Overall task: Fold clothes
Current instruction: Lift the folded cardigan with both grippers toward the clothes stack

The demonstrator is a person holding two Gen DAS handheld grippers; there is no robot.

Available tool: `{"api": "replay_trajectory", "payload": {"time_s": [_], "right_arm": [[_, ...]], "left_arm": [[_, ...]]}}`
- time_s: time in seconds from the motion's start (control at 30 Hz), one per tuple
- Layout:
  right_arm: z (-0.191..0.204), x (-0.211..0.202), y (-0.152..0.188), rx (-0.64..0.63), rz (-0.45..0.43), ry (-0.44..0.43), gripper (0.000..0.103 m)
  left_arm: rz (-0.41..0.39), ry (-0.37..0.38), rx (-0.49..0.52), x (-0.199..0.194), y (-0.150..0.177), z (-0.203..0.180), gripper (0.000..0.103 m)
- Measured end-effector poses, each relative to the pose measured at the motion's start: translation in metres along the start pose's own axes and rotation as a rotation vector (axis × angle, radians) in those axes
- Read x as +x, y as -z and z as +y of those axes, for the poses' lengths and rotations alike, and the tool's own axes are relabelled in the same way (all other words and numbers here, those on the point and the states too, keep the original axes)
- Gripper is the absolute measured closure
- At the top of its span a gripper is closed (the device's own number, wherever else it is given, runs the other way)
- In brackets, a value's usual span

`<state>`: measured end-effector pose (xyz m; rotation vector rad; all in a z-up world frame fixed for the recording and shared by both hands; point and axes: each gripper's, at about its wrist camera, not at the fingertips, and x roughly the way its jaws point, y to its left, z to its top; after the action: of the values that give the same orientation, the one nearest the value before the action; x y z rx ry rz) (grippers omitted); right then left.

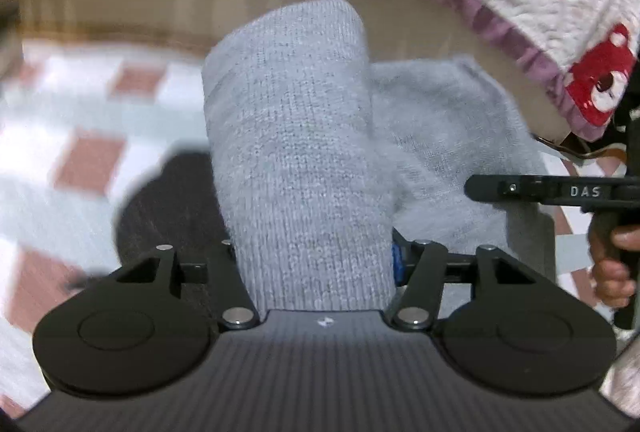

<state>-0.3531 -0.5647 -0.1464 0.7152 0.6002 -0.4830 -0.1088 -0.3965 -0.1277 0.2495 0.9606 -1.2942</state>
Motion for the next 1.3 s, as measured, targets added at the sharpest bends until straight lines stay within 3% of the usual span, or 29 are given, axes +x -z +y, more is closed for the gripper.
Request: {"api": "replay_trajectory", "payload": {"time_s": [0.07, 0.13, 0.2, 0.27, 0.4, 0.43, 0.47, 0.5, 0.53, 0.7, 0.97, 1.17, 1.3], "right_arm": [[-0.020, 0.005, 0.000, 0.087, 0.040, -0.046, 0.052], [-0.036, 0.010, -0.002, 0.179, 0.117, -0.121, 0.040], [-0.038, 0.018, -0.002, 0.166, 0.171, -0.154, 0.038], [-0.031, 0.024, -0.001, 0.086, 0.201, -0.157, 0.037], [-0.025, 0.046, 0.003, 0.031, 0.193, -0.198, 0.034], [-0.023, 0.051, 0.003, 0.022, 0.187, -0.207, 0.036], [-0.020, 0.054, 0.000, 0.013, 0.188, -0.199, 0.049], [-0.014, 0.053, -0.001, -0.002, 0.189, -0.182, 0.055], [-0.004, 0.048, -0.002, -0.033, 0.173, -0.169, 0.059], [0.046, 0.021, -0.007, -0.152, 0.065, -0.112, 0.065], [0.067, -0.003, -0.009, -0.074, 0.018, -0.050, 0.067], [0.073, -0.041, 0.011, 0.053, -0.076, -0.044, 0.068], [0.108, -0.055, 0.016, -0.005, -0.131, -0.060, 0.068]], "left_arm": [[0.039, 0.038, -0.123, 0.007, 0.002, 0.023, 0.043], [0.056, 0.134, -0.303, 0.007, 0.005, 0.048, 0.042], [0.062, 0.203, -0.408, 0.007, 0.007, 0.062, 0.041], [0.079, 0.166, -0.335, 0.010, 0.006, 0.053, 0.040], [0.097, 0.072, -0.175, 0.018, 0.010, 0.025, 0.026], [0.089, 0.068, -0.161, 0.017, 0.011, 0.024, 0.027], [0.073, 0.073, -0.155, 0.013, 0.012, 0.026, 0.032], [0.057, 0.078, -0.150, 0.010, 0.013, 0.029, 0.044], [0.041, 0.080, -0.135, 0.005, 0.013, 0.029, 0.049], [-0.018, 0.035, -0.007, -0.011, 0.008, 0.005, 0.051], [-0.026, 0.002, -0.036, -0.011, 0.010, 0.008, 0.051], [-0.084, -0.013, 0.091, -0.042, 0.017, -0.022, 0.051], [-0.125, -0.042, 0.115, -0.076, 0.021, -0.031, 0.051]]}}
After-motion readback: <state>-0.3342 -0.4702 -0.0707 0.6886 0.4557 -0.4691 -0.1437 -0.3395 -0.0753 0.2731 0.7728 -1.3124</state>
